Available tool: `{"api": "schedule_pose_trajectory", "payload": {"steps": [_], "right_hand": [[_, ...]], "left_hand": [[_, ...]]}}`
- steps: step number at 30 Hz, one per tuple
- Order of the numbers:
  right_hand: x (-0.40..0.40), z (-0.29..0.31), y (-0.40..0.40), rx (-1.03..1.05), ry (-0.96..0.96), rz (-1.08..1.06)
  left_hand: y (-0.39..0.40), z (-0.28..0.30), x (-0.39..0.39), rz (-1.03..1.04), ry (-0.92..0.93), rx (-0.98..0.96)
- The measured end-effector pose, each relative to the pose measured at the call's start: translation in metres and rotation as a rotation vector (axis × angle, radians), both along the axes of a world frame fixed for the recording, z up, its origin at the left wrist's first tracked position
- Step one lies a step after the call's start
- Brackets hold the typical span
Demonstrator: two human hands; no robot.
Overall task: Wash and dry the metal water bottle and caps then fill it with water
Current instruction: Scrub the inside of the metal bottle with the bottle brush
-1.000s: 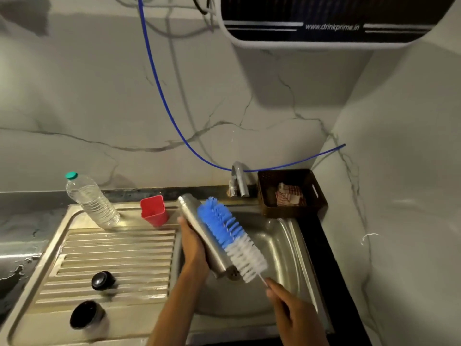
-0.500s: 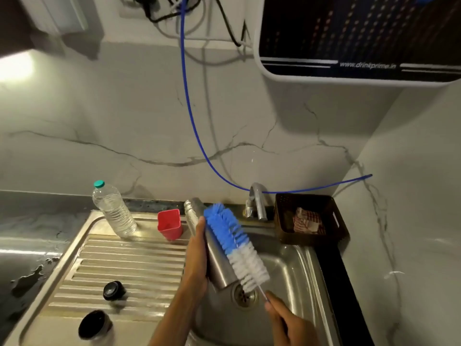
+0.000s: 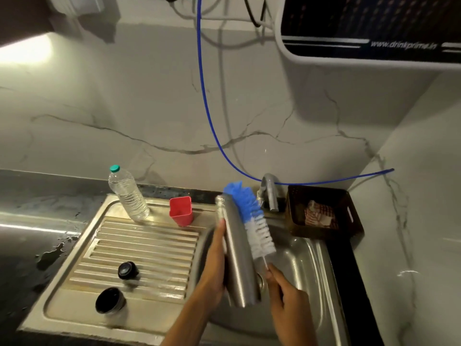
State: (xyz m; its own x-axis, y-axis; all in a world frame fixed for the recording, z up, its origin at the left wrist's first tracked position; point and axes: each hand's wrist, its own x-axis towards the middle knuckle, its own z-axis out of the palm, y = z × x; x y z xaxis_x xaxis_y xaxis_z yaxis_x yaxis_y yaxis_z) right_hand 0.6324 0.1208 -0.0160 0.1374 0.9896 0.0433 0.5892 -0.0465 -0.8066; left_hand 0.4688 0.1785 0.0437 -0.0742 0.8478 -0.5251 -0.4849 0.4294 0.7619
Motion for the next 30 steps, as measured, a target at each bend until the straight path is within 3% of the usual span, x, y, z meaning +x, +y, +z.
{"api": "schedule_pose_trajectory", "payload": {"steps": [3,7,10,14,19,26,30], "right_hand": [[0.006,0.002,-0.005,-0.026,-0.041,0.033],[0.013,0.005,-0.041,0.019,-0.059,0.048],[0.009,0.001,-0.035,0.013,-0.085,0.041],[-0.009,0.0,-0.01,-0.114,-0.047,0.082],[-0.001,0.009,-0.038,0.102,-0.083,0.157],[-0.011,0.012,-0.009,0.031,-0.034,0.077],[0.003,0.017,-0.023,0.036,-0.101,0.122]], "left_hand": [[0.008,-0.012,0.003,0.033,0.067,-0.003],[0.035,-0.009,-0.026,0.223,0.095,-0.009],[0.027,0.001,-0.032,0.164,0.041,-0.009],[-0.017,-0.007,-0.002,-0.055,0.14,0.028],[0.02,-0.02,-0.044,0.19,0.113,0.016],[-0.022,-0.009,-0.015,0.011,-0.055,-0.035],[0.009,0.006,-0.031,0.197,0.006,-0.021]]}}
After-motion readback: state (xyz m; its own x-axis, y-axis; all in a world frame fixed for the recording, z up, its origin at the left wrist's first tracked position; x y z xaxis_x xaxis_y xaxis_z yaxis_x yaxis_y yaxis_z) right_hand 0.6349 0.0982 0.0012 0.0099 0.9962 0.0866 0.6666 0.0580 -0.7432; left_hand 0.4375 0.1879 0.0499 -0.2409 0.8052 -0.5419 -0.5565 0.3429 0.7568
